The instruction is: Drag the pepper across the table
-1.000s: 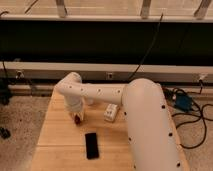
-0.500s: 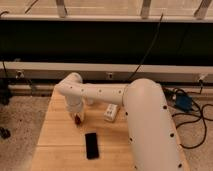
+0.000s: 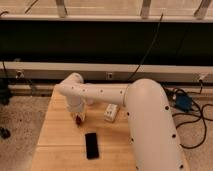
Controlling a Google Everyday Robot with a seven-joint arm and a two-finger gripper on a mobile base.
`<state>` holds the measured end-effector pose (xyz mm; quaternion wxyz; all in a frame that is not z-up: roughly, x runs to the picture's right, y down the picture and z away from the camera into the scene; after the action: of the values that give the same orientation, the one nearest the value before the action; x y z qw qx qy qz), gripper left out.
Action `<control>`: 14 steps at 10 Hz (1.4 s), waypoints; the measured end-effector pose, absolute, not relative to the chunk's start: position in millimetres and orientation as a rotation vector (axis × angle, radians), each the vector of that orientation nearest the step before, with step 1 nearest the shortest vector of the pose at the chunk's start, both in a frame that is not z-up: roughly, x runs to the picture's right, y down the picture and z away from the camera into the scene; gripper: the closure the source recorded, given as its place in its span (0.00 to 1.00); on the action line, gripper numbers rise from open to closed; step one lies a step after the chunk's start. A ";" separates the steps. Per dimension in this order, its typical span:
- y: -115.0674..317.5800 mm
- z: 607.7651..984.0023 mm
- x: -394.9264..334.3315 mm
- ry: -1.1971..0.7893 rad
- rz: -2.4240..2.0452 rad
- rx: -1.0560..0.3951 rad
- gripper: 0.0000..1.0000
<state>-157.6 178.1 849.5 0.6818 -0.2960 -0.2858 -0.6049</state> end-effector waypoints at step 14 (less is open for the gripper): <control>188.3 840.7 -149.7 -0.634 -1.326 -0.671 1.00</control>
<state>-149.7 188.3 840.7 0.6909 -0.3002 -0.2837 -0.5933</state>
